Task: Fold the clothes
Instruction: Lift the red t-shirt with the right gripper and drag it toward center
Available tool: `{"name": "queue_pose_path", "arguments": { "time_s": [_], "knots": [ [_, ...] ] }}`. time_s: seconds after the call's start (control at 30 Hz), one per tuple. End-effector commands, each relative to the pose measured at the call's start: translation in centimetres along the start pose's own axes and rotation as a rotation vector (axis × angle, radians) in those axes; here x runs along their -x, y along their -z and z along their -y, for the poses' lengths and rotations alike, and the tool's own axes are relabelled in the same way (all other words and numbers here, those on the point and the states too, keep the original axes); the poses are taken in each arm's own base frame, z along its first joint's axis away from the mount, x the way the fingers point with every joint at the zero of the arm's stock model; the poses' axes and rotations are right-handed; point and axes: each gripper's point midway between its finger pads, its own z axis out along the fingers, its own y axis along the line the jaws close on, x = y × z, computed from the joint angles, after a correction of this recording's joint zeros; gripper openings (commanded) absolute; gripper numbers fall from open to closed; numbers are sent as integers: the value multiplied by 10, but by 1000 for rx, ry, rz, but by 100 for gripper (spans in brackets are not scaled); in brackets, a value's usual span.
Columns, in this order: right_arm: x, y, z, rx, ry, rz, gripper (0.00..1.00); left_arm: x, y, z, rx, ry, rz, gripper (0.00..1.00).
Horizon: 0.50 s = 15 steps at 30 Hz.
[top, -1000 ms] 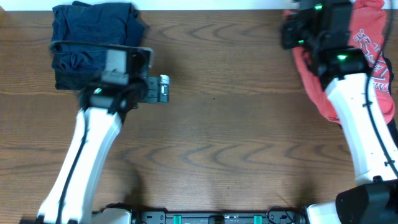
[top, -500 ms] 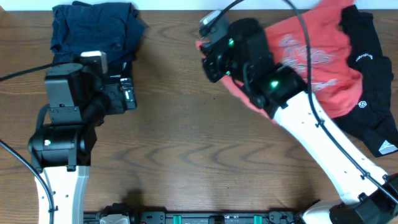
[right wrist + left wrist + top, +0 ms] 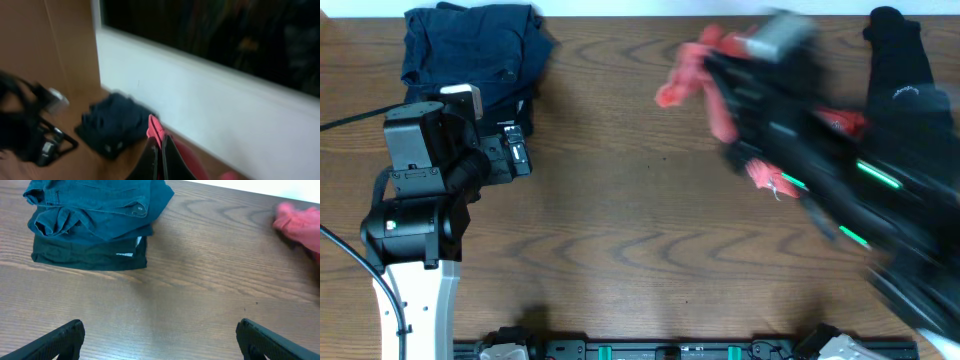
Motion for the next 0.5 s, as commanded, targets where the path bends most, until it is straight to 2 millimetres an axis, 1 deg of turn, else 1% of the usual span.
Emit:
{"name": "queue_pose_path", "arguments": {
  "time_s": [0.0,0.07,0.1,0.13,0.23,0.3,0.33,0.4,0.47],
  "knots": [
    [34,55,8,-23,2,110,1,7,3,0,-1,-11,20,98],
    [43,83,19,-71,-6,150,1,8,3,0,-1,-11,22,98],
    [48,101,29,-117,-14,173,1,8,3,0,-2,-11,24,98],
    [50,114,36,-152,-20,190,1,9,3,0,-2,-11,25,98],
    [50,146,58,-262,-38,211,1,9,4,5,-31,-12,25,98],
    [47,154,68,-324,-45,207,1,8,3,11,-67,-14,20,98],
    [46,154,71,-343,-47,204,1,7,3,15,-82,-15,18,98],
    [42,147,76,-377,-45,182,1,6,3,17,-94,-18,11,98],
    [37,136,78,-402,-40,154,1,4,3,18,-95,-19,5,98]
  ]
}}
